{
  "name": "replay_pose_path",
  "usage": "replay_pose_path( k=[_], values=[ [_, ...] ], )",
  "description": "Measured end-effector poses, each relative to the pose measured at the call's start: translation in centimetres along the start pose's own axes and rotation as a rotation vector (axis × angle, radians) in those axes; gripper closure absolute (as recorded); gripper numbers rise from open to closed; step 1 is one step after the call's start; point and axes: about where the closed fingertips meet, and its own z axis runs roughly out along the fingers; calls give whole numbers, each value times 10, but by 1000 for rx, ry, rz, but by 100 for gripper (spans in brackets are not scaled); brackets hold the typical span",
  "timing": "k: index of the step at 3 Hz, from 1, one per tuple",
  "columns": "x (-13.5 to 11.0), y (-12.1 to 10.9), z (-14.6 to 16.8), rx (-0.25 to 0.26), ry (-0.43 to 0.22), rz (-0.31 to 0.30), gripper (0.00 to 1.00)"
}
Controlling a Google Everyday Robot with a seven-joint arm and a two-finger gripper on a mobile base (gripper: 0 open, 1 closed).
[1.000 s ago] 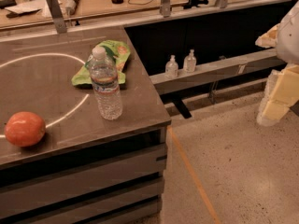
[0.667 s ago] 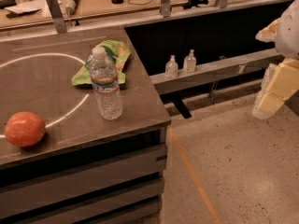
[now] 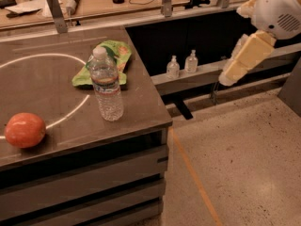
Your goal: Move water bottle near apple
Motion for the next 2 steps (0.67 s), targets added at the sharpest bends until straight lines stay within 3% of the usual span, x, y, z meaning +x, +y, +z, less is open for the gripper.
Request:
replay_pose_path(
  k=[1,2],
  values=[
    [-49,-6,32,-49,-146,-13,0],
    [-90,-1,73,-140,-301,-19,0]
  ],
)
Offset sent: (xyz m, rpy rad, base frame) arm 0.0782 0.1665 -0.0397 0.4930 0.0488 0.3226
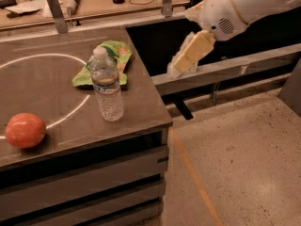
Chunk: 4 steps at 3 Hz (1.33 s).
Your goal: Move water bottle near apple
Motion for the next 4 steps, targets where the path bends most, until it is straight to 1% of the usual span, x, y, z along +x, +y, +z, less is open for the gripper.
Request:
replay_pose_path(
  k=[1,2,3,4],
  values=[
    [-29,9,55,-104,-153,-1,0],
    [-47,16,83,-164,-231,-12,0],
    [-47,16,83,-164,-231,-12,0],
    [-51,22,78,-200,-322,-11,0]
  ],
)
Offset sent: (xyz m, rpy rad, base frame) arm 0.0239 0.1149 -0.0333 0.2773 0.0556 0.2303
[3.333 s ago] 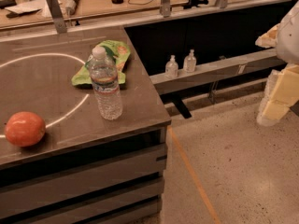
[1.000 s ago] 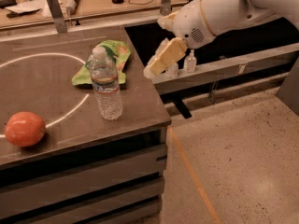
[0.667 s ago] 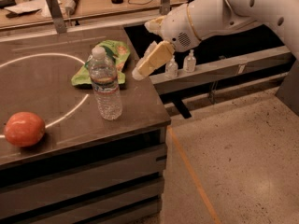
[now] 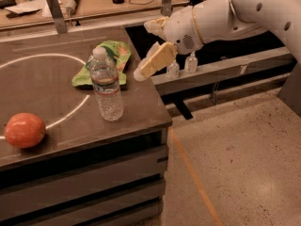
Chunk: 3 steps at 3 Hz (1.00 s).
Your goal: Move water bottle near apple
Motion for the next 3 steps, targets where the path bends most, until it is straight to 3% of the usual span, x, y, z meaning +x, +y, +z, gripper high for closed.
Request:
replay_pose_path(
  k=[1,2,3],
  values=[
    [-34,39,7,-144,-147,-59,0],
    [-53,65,18,-230,-181,-103,0],
    [-56,79,36,-269,-134,-119,0]
  ],
)
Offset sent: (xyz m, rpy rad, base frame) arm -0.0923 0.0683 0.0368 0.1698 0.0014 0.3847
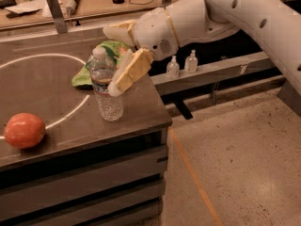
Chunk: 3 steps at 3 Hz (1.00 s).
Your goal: Move water bottle near apple
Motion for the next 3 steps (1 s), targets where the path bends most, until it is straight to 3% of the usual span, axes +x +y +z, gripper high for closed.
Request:
replay_pose_path(
  k=[1,2,3],
  values=[
    [11,0,17,-15,68,20,0],
    [22,-2,28,-21,101,51,15],
    [27,-1,35,-44,78,79,39]
  ],
)
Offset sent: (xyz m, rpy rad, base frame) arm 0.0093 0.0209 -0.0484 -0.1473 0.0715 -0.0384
